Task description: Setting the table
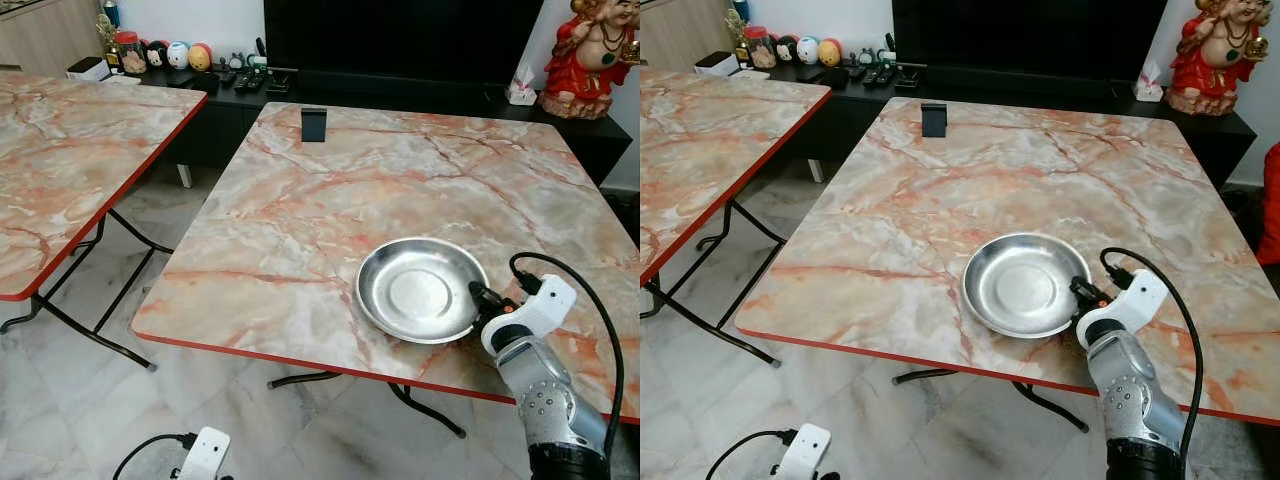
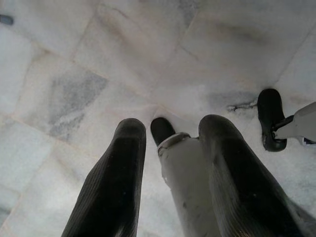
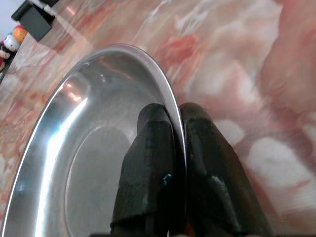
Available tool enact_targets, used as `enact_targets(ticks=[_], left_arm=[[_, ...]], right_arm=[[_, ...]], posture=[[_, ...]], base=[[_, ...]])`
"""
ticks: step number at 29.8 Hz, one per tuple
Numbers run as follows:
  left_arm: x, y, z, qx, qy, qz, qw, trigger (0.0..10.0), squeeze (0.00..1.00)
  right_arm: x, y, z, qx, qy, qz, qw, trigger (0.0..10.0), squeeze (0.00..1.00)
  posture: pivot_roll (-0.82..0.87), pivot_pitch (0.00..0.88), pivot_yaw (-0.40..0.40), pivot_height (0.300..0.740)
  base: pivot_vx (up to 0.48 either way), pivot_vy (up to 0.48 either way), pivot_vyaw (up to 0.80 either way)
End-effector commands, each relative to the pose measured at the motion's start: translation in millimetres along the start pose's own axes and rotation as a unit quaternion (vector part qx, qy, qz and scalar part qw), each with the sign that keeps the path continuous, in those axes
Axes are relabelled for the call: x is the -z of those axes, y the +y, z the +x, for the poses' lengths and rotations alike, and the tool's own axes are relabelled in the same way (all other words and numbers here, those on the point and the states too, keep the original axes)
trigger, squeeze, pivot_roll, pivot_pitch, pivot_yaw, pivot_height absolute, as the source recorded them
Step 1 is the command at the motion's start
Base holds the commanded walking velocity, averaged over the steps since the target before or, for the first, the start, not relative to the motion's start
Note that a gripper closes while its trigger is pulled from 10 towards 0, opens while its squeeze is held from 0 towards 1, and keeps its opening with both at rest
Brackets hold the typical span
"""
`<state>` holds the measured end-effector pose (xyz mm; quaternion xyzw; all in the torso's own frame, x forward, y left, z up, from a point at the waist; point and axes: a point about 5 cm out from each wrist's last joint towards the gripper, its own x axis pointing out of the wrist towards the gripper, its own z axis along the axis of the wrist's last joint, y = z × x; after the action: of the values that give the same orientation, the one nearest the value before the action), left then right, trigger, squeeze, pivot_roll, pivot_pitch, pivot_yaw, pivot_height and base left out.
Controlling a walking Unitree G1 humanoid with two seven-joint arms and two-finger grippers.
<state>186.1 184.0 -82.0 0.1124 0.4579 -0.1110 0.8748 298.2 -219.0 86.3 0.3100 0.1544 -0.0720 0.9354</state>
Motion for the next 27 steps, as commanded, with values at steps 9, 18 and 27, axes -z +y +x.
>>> enact_targets(ticks=[9,18,27], left_arm=[[-6,0.0,1.0,0.004,-0.007,0.006,1.0,10.0,0.0],[8,2.4,-2.5,0.004,0.003,0.006,1.0,10.0,0.0],[9,9.3,-3.5,-0.003,0.01,0.003,1.0,10.0,0.0]], right_arm=[[13,-18.6,-4.3,0.053,0.049,-0.03,0.997,10.0,0.0],[14,-27.2,-6.7,0.073,0.063,-0.053,0.994,10.0,0.0],[23,-28.4,-7.2,0.078,0.085,-0.061,0.991,10.0,0.0]], posture=[[-0.01,0.0,-0.03,0.736],[-0.01,0.0,-0.03,0.736],[-0.01,0.0,-0.032,0.736]], base=[[0.0,0.0,0.0],[0.0,0.0,0.0],[0.0,0.0,0.0]])
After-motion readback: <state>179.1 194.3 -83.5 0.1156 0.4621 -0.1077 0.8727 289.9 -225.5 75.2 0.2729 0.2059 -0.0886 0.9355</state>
